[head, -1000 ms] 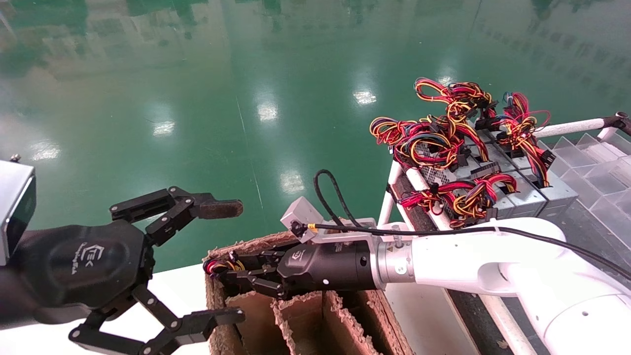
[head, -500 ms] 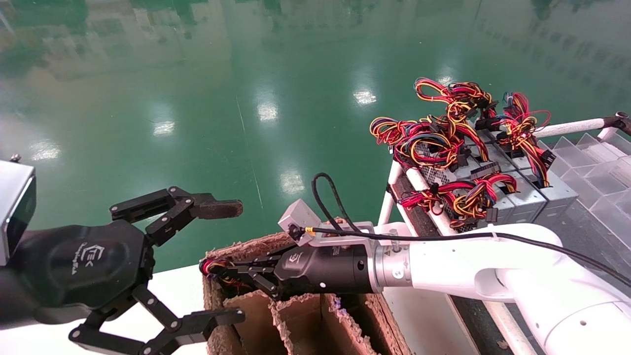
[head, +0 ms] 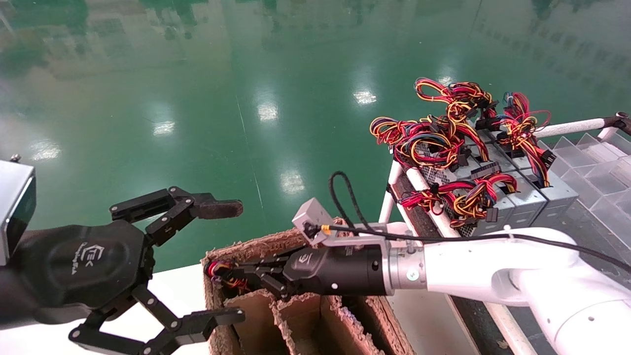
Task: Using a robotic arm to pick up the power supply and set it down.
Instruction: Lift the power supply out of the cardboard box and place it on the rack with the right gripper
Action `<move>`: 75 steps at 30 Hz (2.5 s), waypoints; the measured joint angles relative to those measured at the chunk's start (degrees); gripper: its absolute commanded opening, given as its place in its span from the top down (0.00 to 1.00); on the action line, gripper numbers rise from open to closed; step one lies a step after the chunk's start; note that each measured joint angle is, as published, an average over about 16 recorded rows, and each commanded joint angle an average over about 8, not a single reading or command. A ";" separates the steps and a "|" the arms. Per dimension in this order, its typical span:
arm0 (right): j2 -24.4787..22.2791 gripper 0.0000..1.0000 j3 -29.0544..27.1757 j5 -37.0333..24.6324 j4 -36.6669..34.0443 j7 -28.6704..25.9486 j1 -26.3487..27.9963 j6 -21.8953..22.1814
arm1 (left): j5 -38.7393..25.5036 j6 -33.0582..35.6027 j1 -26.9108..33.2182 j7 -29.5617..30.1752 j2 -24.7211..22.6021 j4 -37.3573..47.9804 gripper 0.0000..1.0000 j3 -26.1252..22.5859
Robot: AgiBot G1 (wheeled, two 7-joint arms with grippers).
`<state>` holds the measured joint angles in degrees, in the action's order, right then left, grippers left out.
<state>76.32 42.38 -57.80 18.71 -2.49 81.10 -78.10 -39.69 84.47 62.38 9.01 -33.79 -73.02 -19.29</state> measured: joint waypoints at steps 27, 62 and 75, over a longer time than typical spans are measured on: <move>-7.18 1.00 -5.55 9.93 -2.71 2.72 5.73 -11.91 | 0.02 -0.01 0.01 -0.02 0.01 0.00 0.00 -0.03; -27.17 1.00 -7.73 22.17 5.78 -2.62 13.68 -12.09 | 0.05 -0.03 0.02 -0.04 0.03 0.00 0.00 -0.08; -35.32 1.00 -8.03 22.17 -2.27 -0.74 19.70 -11.96 | 0.06 -0.04 0.02 -0.05 0.04 0.00 0.00 -0.09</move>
<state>41.00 34.34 -35.63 16.44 -3.23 100.79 -90.05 -39.63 84.43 62.40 8.96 -33.75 -73.02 -19.38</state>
